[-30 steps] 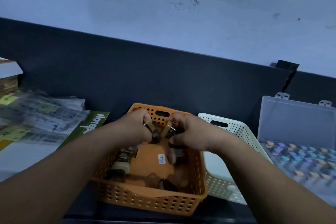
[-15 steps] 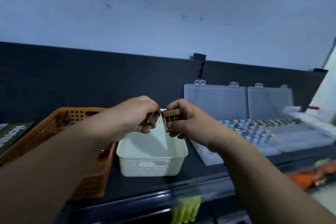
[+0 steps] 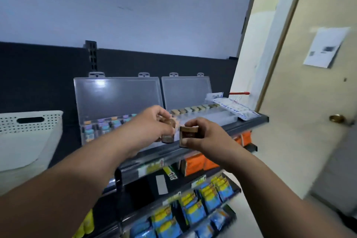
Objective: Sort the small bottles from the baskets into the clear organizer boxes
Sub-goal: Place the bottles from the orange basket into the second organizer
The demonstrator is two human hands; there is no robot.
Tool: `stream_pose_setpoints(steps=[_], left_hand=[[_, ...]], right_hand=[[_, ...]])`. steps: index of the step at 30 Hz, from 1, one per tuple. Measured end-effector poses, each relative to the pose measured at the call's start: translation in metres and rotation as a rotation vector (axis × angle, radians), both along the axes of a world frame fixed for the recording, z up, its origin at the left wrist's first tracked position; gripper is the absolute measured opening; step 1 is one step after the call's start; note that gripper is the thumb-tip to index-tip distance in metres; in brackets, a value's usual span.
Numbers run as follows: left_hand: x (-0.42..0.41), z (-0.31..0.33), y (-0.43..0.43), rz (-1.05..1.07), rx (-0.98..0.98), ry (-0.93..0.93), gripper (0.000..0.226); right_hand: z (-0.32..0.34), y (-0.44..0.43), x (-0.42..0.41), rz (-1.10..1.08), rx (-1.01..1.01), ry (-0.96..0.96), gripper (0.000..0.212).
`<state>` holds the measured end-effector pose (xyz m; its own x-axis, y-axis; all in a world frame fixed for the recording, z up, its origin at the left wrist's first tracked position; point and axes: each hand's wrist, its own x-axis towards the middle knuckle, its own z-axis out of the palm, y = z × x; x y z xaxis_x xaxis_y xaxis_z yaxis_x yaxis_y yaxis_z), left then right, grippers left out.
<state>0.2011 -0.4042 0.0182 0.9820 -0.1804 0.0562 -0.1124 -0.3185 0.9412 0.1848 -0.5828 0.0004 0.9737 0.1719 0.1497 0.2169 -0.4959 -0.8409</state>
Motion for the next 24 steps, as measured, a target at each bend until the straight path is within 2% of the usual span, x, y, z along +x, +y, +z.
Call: stream_pose_setpoints(steps=[6, 9, 14, 17, 19, 22, 24], left_hand=[[0.044, -0.002, -0.065, -0.087, 0.129, -0.001, 0.049], [0.079, -0.002, -0.08, -0.12, 0.196, -0.014, 0.048], [0.143, 0.0, -0.089, -0.101, 0.305, -0.065, 0.04], [0.178, -0.003, -0.093, -0.068, 0.364, -0.078, 0.043], [0.199, -0.006, -0.095, -0.035, 0.421, -0.088, 0.045], [0.22, -0.014, -0.098, 0.008, 0.485, -0.073, 0.036], [0.232, -0.018, -0.099, 0.024, 0.518, -0.04, 0.033]], right_hand=[[-0.009, -0.069, 0.026, -0.154, 0.049, 0.019, 0.032], [-0.01, -0.087, 0.05, -0.144, 0.11, 0.043, 0.045], [-0.004, -0.099, 0.113, -0.128, 0.139, 0.101, 0.04], [0.0, -0.104, 0.154, -0.116, 0.19, 0.152, 0.051], [-0.001, -0.107, 0.181, -0.088, 0.171, 0.18, 0.059], [-0.006, -0.111, 0.216, -0.043, 0.102, 0.18, 0.059], [-0.009, -0.113, 0.241, -0.025, -0.09, 0.099, 0.055]])
